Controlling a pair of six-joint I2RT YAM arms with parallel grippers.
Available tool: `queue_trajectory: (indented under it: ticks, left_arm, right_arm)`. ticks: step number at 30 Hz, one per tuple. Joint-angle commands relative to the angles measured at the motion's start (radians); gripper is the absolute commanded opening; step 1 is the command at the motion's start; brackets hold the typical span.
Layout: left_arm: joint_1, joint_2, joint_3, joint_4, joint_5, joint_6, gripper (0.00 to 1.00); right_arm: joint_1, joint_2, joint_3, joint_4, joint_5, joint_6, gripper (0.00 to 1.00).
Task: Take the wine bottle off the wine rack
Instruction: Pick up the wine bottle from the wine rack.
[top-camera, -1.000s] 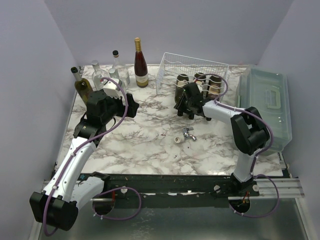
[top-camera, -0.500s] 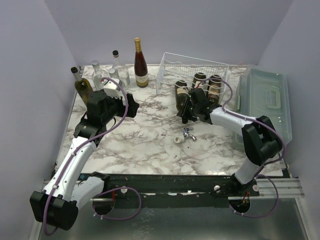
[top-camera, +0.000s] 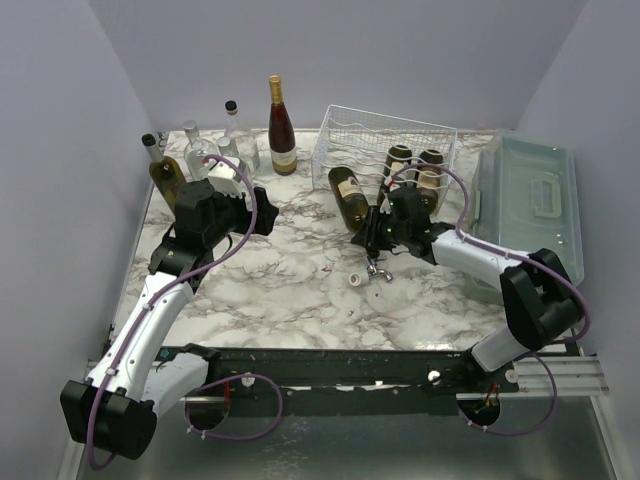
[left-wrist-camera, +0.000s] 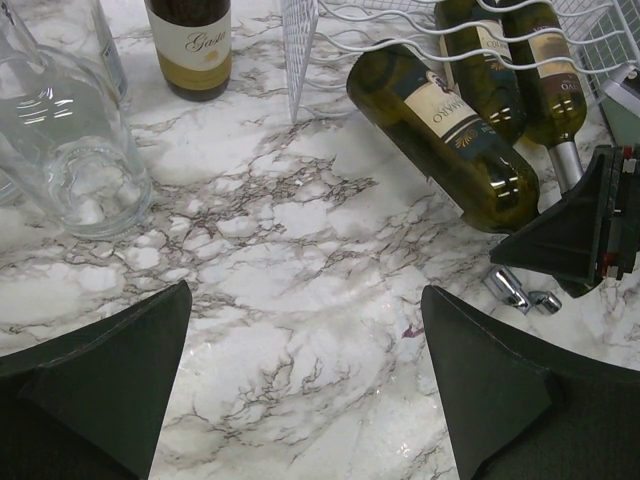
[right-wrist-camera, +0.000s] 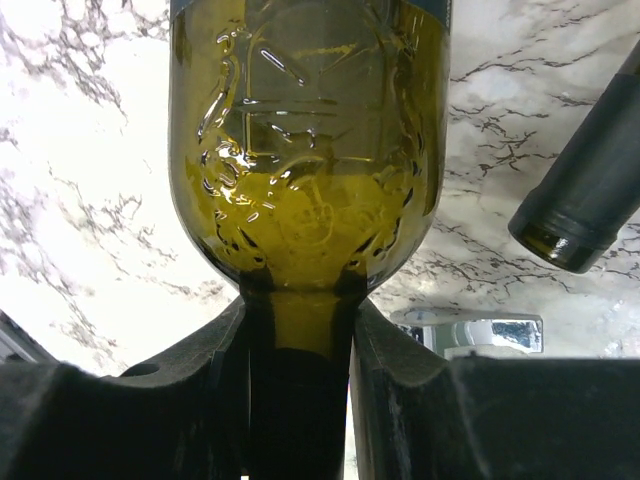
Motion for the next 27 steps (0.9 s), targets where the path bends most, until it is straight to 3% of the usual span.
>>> queue_trajectory:
  ticks: [1, 13, 27]
  left_arm:
    - [0.006, 0.001, -0.008, 0.019, 0.028, 0.017, 0.99]
    - [0.005, -0.065, -0.046, 0.052, 0.282, 0.15, 0.99]
    - [0.006, -0.198, -0.103, 0.106, 0.044, 0.178, 0.99]
  right_arm:
    - [0.002, -0.081, 0.019, 0.111, -0.097, -0.112, 0.0]
    - [0.002, -0.169, 0.06, -0.101, -0.25, -0.414, 0.0]
    - [0.003, -0.023, 0.51, -0.681, -0.34, -1.132, 0.0]
